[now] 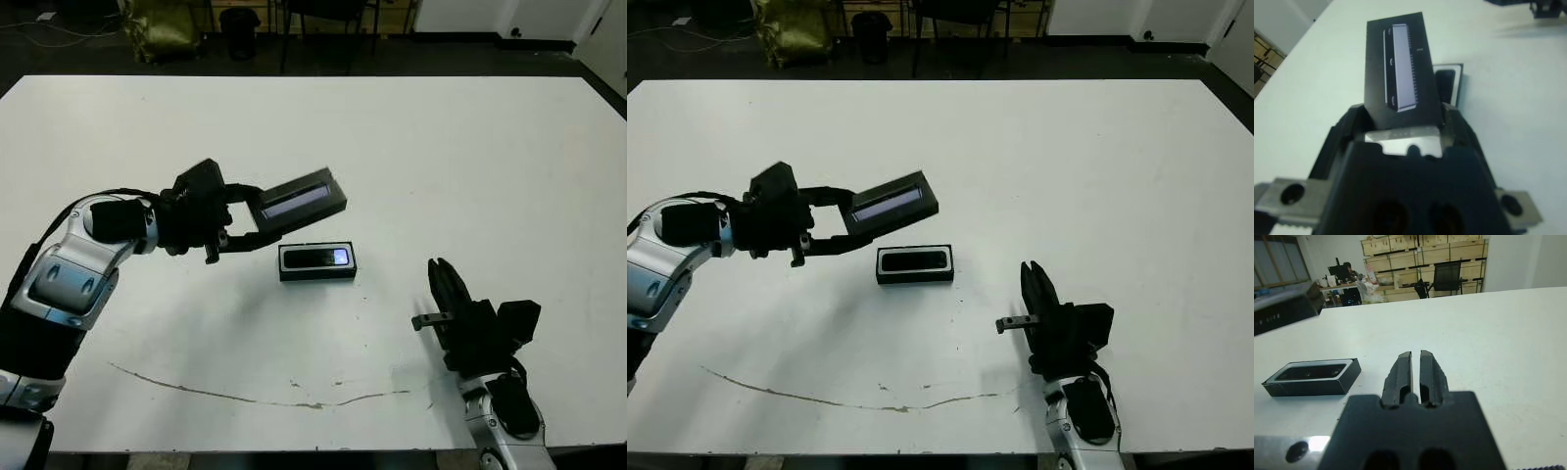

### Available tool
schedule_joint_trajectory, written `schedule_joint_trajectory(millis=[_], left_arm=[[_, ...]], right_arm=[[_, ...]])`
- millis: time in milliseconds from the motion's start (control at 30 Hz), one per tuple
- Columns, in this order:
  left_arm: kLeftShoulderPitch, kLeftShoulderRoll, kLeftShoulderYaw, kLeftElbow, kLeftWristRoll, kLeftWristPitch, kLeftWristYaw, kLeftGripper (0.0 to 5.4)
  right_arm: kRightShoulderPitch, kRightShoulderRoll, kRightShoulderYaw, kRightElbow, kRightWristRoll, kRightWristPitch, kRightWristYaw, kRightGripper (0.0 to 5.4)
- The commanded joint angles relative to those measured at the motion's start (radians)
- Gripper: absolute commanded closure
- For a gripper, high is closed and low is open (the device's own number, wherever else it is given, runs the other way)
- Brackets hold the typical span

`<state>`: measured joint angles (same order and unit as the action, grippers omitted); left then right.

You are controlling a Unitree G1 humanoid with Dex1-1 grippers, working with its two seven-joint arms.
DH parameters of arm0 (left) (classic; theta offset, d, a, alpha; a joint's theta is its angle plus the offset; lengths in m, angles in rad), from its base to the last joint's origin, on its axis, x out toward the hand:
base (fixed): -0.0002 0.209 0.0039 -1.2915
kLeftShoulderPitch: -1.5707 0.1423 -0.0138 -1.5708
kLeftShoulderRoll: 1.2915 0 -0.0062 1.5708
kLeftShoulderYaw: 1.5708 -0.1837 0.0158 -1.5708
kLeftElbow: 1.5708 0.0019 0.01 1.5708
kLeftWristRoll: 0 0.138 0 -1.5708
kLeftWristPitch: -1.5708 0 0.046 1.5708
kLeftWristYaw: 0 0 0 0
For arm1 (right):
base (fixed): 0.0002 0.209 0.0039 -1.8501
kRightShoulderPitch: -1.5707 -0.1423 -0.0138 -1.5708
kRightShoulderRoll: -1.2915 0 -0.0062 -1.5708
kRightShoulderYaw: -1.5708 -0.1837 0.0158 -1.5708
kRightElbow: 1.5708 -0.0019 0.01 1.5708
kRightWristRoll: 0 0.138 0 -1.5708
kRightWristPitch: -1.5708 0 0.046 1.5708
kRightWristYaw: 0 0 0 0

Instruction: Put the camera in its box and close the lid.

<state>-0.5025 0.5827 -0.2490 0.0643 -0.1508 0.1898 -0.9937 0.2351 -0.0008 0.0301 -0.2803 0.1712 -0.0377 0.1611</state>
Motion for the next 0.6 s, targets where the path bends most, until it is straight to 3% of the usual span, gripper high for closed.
schedule_joint_trajectory(millis=[33, 367, 533, 600], left_arm=[[0.010, 0.007, -0.017, 0.045, 0.018, -0.025, -0.042, 3.02], [-0.029, -0.005, -0.048, 0.148, 0.048, -0.070, -0.140, 3.02], [-0.055, -0.024, -0.071, 0.173, 0.072, -0.086, -0.148, 3.02], [-0.065, -0.035, -0.077, 0.189, 0.075, -0.089, -0.155, 3.02]], right_arm=[[0.009, -0.004, 0.003, -0.025, -0.009, 0.054, -0.023, 5.40], [0.014, -0.008, 0.011, -0.073, -0.024, 0.129, -0.048, 5.40], [-0.026, -0.012, 0.006, -0.028, -0.010, 0.116, -0.024, 5.40], [-0.052, -0.014, -0.001, 0.023, 0.015, 0.067, 0.017, 5.40]])
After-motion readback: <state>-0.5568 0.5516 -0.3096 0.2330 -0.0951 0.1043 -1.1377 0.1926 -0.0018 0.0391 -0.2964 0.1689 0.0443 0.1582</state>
